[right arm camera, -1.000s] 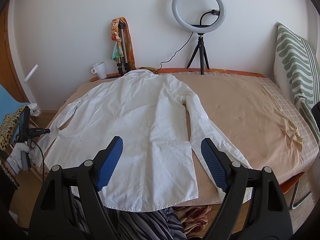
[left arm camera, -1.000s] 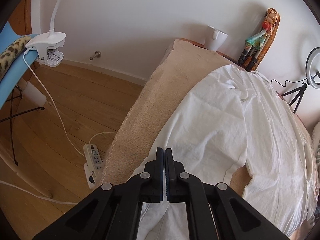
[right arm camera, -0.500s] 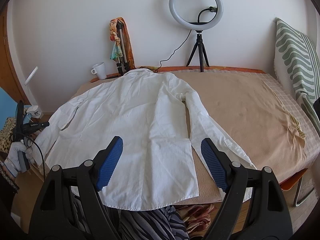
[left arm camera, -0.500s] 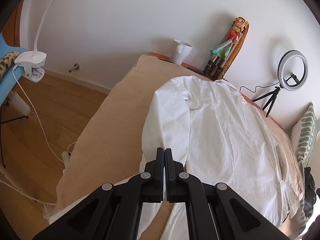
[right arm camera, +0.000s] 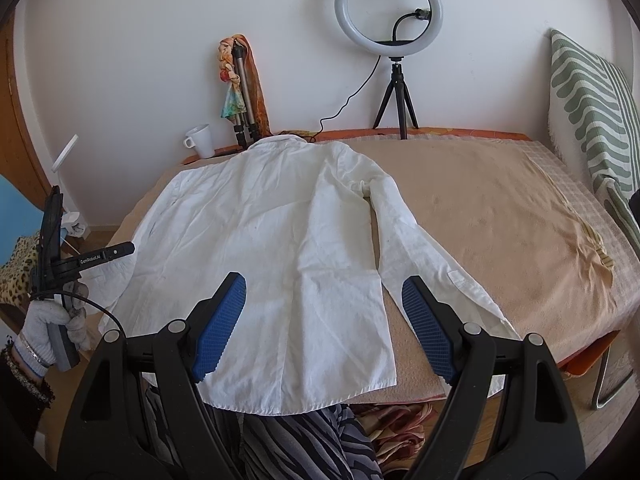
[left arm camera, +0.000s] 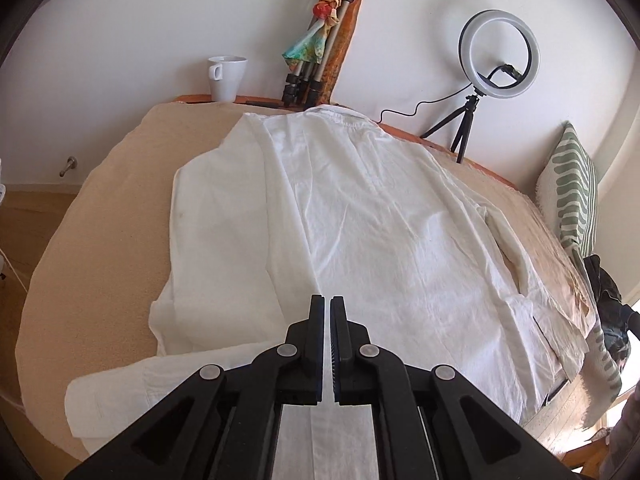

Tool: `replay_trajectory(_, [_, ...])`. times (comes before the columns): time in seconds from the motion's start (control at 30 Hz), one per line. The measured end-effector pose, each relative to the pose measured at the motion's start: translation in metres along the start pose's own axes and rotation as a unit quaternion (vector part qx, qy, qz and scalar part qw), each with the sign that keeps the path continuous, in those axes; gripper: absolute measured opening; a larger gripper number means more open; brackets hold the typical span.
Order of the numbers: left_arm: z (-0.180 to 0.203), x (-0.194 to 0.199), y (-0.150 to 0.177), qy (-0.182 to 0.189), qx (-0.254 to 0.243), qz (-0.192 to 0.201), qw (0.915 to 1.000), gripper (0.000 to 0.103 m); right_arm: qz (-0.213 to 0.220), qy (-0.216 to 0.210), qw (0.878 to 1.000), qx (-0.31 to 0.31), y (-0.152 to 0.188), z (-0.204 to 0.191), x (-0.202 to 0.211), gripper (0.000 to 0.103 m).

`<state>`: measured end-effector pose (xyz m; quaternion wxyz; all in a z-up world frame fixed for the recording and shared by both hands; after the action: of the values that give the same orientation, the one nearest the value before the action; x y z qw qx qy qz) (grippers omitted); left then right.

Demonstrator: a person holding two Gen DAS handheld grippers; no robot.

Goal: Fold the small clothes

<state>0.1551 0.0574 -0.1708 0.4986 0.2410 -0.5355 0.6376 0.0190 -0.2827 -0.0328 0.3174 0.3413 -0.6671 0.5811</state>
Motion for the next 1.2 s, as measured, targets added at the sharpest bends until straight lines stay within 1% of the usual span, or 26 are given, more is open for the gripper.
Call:
replay_trajectory(0.03, [0.006,0.000,0.004,0.001,-0.008,-0.001,1.0000,0.006,0.000,-0.001,1.000,0.001,-0.001,0.000,0.000,0.084])
replay_trajectory(0.07, [0.012,0.003,0.008,-0.002,-0.018,0.001,0.9998,0.013,-0.001,-0.004,1.000,0.003,-0.001,0.000,0.000,0.084])
replay_trajectory(0.13, [0.021,0.016,0.019,-0.011,-0.030,0.010,0.9994,0.024,-0.002,-0.015,1.000,0.010,-0.004,0.000,0.000,0.084])
replay_trajectory(0.17, [0.022,0.024,0.024,-0.013,-0.034,0.016,0.9992,0.024,-0.002,-0.018,1.000,0.015,-0.007,-0.002,-0.001,0.084])
replay_trajectory(0.27, [0.015,0.053,0.043,-0.035,-0.027,0.043,0.9981,0.024,0.000,-0.029,0.999,0.032,-0.017,-0.012,-0.005,0.084])
replay_trajectory(0.33, [0.002,0.069,0.056,-0.053,-0.008,0.058,0.9969,0.024,-0.006,-0.058,0.997,0.042,-0.026,-0.022,-0.011,0.084])
replay_trajectory(0.4, [-0.017,0.078,0.071,-0.067,0.018,0.060,0.9958,0.025,-0.020,-0.091,0.994,0.051,-0.034,-0.036,-0.022,0.083])
replay_trajectory(0.43, [-0.026,0.080,0.078,-0.075,0.031,0.059,0.9950,0.025,-0.027,-0.105,0.992,0.058,-0.037,-0.044,-0.029,0.081])
replay_trajectory(0.47, [-0.036,0.079,0.086,-0.079,0.043,0.054,0.9945,0.025,-0.033,-0.118,0.990,0.068,-0.040,-0.054,-0.036,0.079])
replay_trajectory(0.53, [-0.054,0.072,0.099,-0.077,0.073,0.037,0.9937,0.025,-0.051,-0.131,0.986,0.090,-0.043,-0.076,-0.054,0.070])
replay_trajectory(0.57, [-0.061,0.067,0.104,-0.070,0.087,0.030,0.9933,0.025,-0.061,-0.140,0.983,0.102,-0.044,-0.087,-0.064,0.068])
replay_trajectory(0.6, [-0.065,0.062,0.108,-0.063,0.097,0.022,0.9930,0.025,-0.074,-0.149,0.980,0.111,-0.044,-0.098,-0.075,0.063])
replay_trajectory(0.67, [-0.067,0.051,0.114,-0.048,0.105,0.008,0.9932,0.025,-0.109,-0.167,0.973,0.116,-0.043,-0.119,-0.097,0.056])
replay_trajectory(0.7, [-0.064,0.047,0.116,-0.048,0.103,0.006,0.9935,0.025,-0.124,-0.181,0.969,0.118,-0.043,-0.129,-0.107,0.051])
replay_trajectory(0.73, [-0.062,0.044,0.116,-0.056,0.099,0.006,0.9934,0.025,-0.136,-0.190,0.965,0.119,-0.042,-0.138,-0.116,0.050])
replay_trajectory(0.83, [-0.054,0.036,0.117,-0.078,0.090,0.007,0.9928,0.035,-0.164,-0.205,0.957,0.126,-0.042,-0.164,-0.139,0.050])
replay_trajectory(0.9, [-0.055,0.033,0.118,-0.084,0.095,0.008,0.9919,0.037,-0.181,-0.215,0.950,0.136,-0.043,-0.183,-0.154,0.050])
replay_trajectory(1.0, [-0.057,0.027,0.119,-0.085,0.105,0.005,0.9908,0.031,-0.190,-0.220,0.944,0.158,-0.042,-0.208,-0.168,0.050])
replay_trajectory(1.03, [-0.059,0.025,0.119,-0.081,0.109,0.005,0.9907,0.024,-0.190,-0.217,0.942,0.170,-0.041,-0.217,-0.172,0.050])
replay_trajectory(1.07, [-0.059,0.024,0.119,-0.078,0.111,0.004,0.9908,0.013,-0.189,-0.213,0.941,0.181,-0.040,-0.225,-0.175,0.050])
replay_trajectory(1.1, [-0.060,0.024,0.119,-0.075,0.113,0.005,0.9908,0.009,-0.191,-0.209,0.940,0.192,-0.039,-0.232,-0.180,0.050])
replay_trajectory(1.13, [-0.060,0.025,0.119,-0.071,0.114,0.010,0.9908,0.000,-0.195,-0.206,0.939,0.197,-0.039,-0.238,-0.185,0.049])
replay_trajectory(1.2, [-0.060,0.030,0.120,-0.068,0.121,0.020,0.9901,0.000,-0.206,-0.208,0.935,0.200,-0.038,-0.248,-0.195,0.049])
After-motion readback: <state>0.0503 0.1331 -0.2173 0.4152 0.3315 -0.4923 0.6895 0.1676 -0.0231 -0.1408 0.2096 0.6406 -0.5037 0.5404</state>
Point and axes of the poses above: each gripper's, at about its wrist camera, not at the fingertips, and x roughly against the way its jaws point, z to its right, y to its underside, the point moved 2 cm from there along -x, roughly the way its jaws point, and after that the axes turned 13 degrees about -z, right-handed, at the moved point
